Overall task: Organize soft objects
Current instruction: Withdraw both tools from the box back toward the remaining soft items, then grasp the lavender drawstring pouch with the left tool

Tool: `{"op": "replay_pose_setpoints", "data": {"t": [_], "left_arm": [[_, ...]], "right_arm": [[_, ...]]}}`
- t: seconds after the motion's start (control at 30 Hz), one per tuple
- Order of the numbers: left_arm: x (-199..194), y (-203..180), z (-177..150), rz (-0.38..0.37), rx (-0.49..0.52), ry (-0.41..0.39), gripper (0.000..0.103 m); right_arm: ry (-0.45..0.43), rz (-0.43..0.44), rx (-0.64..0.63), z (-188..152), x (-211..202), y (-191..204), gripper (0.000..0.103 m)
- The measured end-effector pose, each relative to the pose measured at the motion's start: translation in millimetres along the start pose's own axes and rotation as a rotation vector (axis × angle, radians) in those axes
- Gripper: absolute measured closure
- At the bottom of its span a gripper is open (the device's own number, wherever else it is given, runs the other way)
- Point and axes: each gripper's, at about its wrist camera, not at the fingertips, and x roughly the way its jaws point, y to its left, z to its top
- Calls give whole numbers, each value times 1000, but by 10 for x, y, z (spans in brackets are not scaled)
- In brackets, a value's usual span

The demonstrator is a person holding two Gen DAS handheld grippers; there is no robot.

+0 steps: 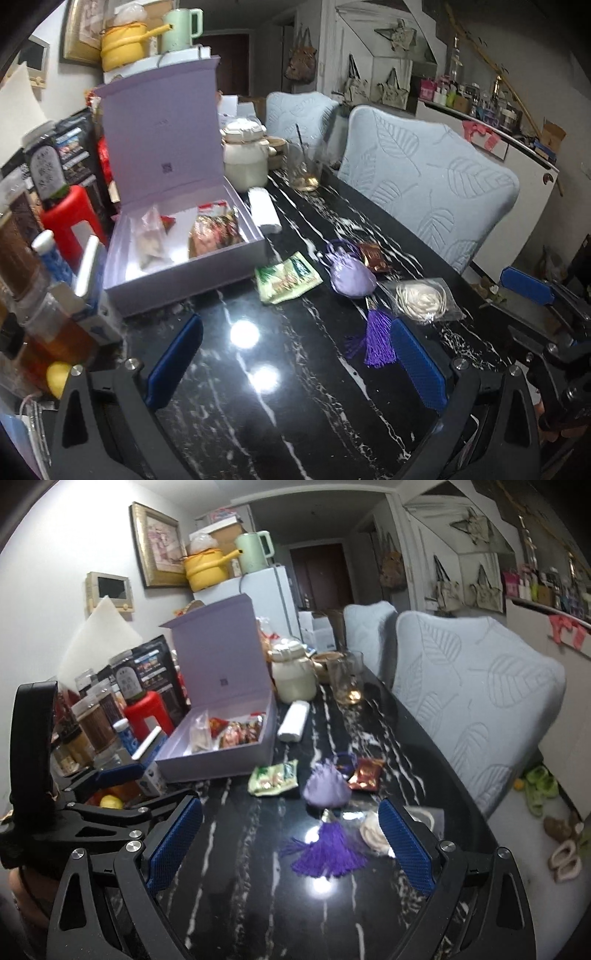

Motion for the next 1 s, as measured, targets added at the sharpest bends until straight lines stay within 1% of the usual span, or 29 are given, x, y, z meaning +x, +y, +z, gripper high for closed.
{"op": "replay_pose_setpoints", "data": {"t": [0.13,0.23,0.37,0.5,0.6,0.83,1.0], "left_arm": [[146,-53,-20,-24,-15,16,0],[247,-114,-19,-27,-7,20,0],[427,-195,-23,-30,-17,46,0],[601,-258,-5,-34,-17,62,0],[707,-302,30,-31,-9,68,0],[1063,-425,138,-43,-3,114,0],[1266,-505,239,-35,5,110,0]], "right_arm": [[9,-29,25,-69,56,-160,6],[24,-21,40,-101,122,-271,6],[42,-26,50,-145,227,-418,6],[74,-13,85,-160,362,-608,6],[91,-34,93,-159,439,-733,6],[119,-78,118,-155,557,-1016,6],[140,-105,139,-156,614,-1167,6]]}}
